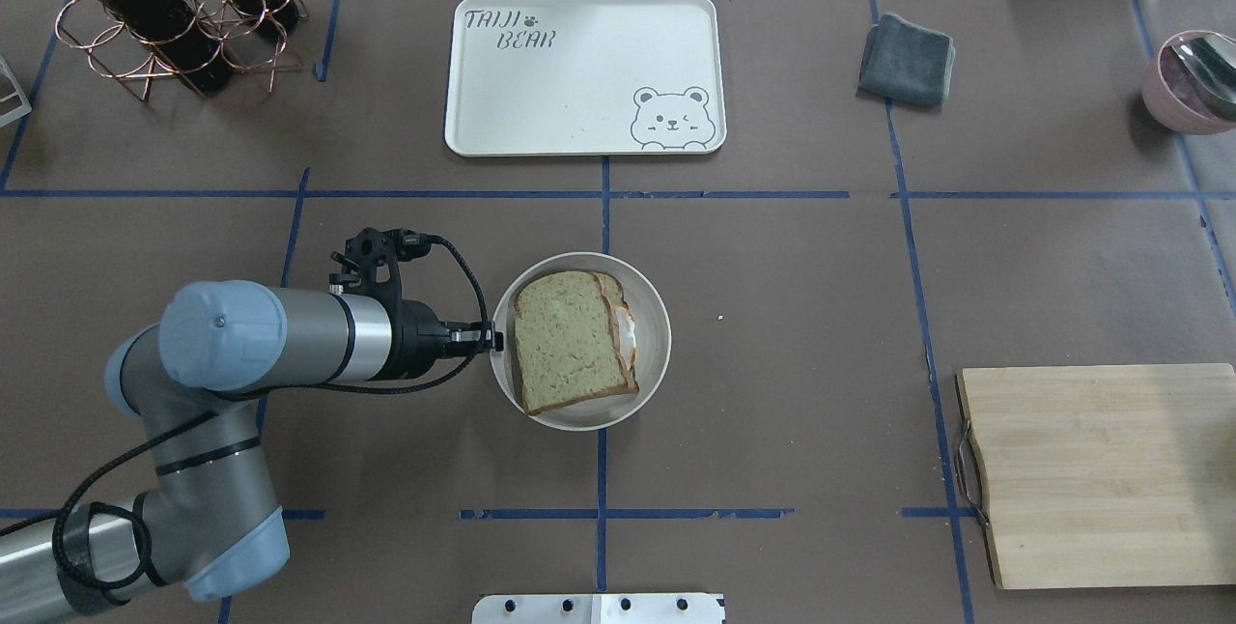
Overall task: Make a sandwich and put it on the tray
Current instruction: 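Slide the plate with the left gripper onto the TAIJI BEAR tray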
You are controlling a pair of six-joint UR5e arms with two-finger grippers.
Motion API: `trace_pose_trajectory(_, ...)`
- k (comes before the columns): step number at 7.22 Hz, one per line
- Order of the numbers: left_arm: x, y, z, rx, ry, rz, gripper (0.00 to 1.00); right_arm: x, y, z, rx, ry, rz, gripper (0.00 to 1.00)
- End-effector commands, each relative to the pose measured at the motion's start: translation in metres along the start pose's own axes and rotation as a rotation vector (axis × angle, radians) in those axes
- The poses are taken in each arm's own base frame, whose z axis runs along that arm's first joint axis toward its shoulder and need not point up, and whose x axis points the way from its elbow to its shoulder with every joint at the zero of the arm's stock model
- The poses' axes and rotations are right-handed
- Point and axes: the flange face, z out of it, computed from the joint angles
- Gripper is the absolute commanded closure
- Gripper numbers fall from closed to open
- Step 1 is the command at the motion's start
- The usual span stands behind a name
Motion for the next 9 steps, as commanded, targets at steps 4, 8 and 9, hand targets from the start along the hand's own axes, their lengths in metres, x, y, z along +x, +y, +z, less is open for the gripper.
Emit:
trace_pose_trajectory(4,0.049,-0.229,0.037,-0.074,-0.178,-0.073,1.00,0.001,0.003,0.001,-0.002,0.000,0.001,0.00)
trace_pose_trajectory(8,0.028,-0.337,0.070,-0.080,-0.180,-0.137,1.00,0.000,0.001,-0.001,0.007,0.005,-0.003,0.00)
trace_pose_trajectory(9,0.019,-0.345,0.080,-0.068,-0.184,-0.139,1.00,0.000,0.000,-0.001,0.008,0.005,-0.004,0.00)
